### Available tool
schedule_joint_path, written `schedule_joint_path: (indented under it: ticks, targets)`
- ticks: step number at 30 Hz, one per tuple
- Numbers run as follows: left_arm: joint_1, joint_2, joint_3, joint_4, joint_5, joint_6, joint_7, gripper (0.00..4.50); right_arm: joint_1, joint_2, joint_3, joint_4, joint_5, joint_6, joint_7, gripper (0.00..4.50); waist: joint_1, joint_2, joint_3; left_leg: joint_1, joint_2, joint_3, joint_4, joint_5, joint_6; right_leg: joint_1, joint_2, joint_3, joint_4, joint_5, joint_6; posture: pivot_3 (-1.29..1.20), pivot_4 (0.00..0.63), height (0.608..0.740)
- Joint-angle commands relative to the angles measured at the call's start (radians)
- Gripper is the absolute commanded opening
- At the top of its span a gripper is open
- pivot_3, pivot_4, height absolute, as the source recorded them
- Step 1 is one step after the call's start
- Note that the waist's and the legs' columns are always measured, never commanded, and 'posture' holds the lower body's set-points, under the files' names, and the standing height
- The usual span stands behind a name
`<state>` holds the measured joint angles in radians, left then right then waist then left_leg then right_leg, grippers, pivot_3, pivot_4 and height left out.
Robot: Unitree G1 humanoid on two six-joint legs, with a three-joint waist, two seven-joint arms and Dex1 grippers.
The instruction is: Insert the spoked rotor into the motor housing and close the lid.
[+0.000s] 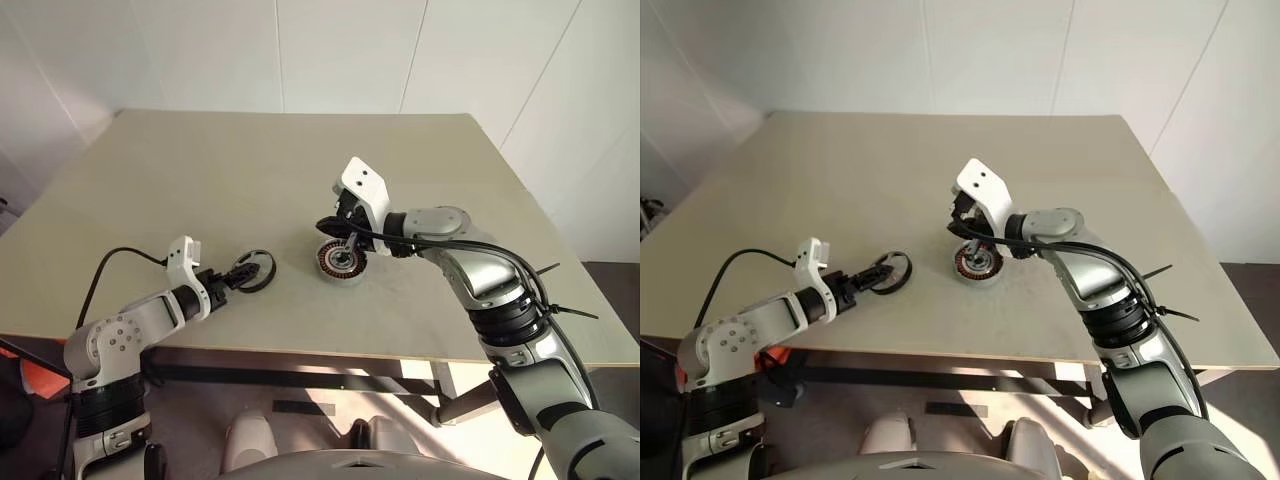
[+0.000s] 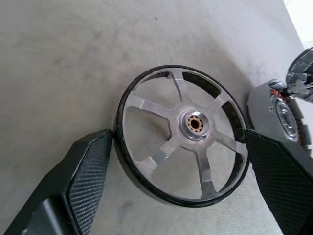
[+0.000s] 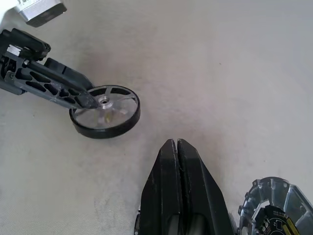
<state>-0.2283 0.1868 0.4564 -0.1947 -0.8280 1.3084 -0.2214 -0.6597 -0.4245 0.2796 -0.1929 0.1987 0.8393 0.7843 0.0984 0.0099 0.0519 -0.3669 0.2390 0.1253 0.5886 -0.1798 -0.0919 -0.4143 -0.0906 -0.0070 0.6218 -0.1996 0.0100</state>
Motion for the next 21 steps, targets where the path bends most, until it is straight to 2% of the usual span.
schedule_joint_path:
  ticks: [1,10,13,17,21]
  targets:
    - [-0.046,-0.03,0.036,0.013,-0.066,0.028,0.024,4.5,-0.025,0.0,-0.013,-0.02,0.009,-0.007,-0.009,0.01,-0.002,0.0,0.0,0.0,0.0,0.0,0.0,0.0,0.0,0.0,0.0,0.0,0.0,0.0,0.0,0.0,0.0,0.74]
    - [-0.066,-0.063,0.071,0.035,-0.098,0.009,0.083,4.5,-0.027,-0.002,-0.016,-0.008,0.004,-0.014,-0.02,0.01,-0.003,0.0,0.0,0.0,0.001,0.0,-0.001,0.0,-0.001,-0.001,0.001,0.0,-0.002,0.0,0.0,0.0,0.0,0.74]
    - [-0.057,-0.066,0.085,0.037,-0.106,0.006,0.097,3.93,-0.029,-0.003,-0.018,-0.003,0.004,-0.015,-0.025,0.0,-0.003,0.0,0.0,-0.001,0.001,0.0,-0.001,0.0,-0.001,-0.001,0.001,-0.001,-0.002,0.0,0.0,0.0,0.0,0.74]
    - [-0.046,-0.065,0.077,0.051,-0.1,0.004,0.104,2.63,-0.032,-0.001,-0.018,0.004,0.005,-0.019,-0.029,0.0,-0.003,0.0,0.0,0.0,0.001,0.0,-0.001,0.0,-0.001,0.0,0.001,-0.001,-0.002,0.0,0.0,0.0,0.0,0.74]
    - [-0.046,-0.067,0.077,0.061,-0.105,-0.003,0.102,2.63,-0.037,-0.001,-0.018,0.014,0.003,-0.025,-0.03,0.0,-0.003,0.0,0.0,-0.001,0.001,0.0,-0.001,0.0,-0.001,0.0,0.001,-0.001,-0.002,0.0,0.0,0.0,0.0,0.74]
